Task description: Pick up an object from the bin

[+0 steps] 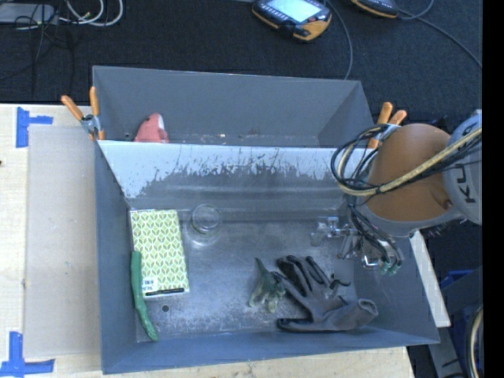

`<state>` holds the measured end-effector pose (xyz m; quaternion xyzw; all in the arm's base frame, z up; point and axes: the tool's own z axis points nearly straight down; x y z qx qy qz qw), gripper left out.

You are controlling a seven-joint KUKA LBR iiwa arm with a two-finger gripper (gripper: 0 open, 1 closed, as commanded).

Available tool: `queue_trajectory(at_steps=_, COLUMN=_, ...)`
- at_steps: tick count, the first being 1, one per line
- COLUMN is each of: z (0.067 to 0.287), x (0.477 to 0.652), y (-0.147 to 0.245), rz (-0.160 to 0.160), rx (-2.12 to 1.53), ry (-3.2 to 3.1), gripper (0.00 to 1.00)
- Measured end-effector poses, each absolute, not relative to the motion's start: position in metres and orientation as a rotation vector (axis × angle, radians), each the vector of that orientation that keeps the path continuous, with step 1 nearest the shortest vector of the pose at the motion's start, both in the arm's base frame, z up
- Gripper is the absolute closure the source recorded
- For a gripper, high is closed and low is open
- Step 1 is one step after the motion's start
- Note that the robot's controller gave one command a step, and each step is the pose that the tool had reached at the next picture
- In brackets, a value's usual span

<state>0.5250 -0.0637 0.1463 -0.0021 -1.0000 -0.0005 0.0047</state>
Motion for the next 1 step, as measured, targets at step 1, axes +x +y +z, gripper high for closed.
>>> queue_trajectory(at_steps=1, z=0.1505, x=0.5269, y=-0.0633, rz=0.0, rx=-0.002, ry=-3.14, gripper=0.0)
